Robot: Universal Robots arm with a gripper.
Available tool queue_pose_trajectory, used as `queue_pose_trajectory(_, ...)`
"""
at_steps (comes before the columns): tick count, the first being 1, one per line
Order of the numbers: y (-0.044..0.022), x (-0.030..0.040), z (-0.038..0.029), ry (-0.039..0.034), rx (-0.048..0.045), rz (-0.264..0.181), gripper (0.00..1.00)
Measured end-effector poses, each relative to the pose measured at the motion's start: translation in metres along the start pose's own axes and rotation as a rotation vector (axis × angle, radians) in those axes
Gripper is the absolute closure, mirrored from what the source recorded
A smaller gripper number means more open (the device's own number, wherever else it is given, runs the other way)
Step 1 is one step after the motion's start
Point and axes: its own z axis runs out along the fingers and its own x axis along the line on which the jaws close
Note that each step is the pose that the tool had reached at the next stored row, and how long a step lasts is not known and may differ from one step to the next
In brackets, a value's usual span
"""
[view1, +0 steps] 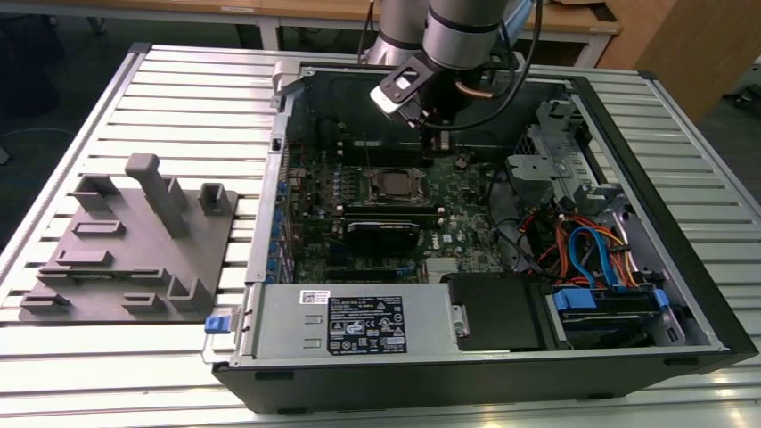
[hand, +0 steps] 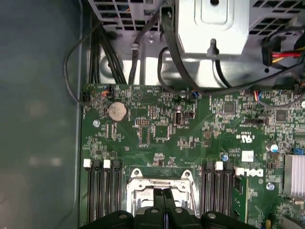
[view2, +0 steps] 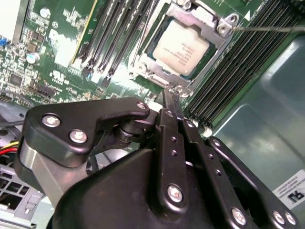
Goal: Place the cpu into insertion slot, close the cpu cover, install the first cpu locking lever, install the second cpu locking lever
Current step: 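Close the cpu cover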
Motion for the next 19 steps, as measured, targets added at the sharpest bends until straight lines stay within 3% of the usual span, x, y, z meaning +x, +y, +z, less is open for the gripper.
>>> queue_pose_trajectory(19, -0.007, 0.0, 0.0033, 0.0, 0.0001, 0.0, 0.9)
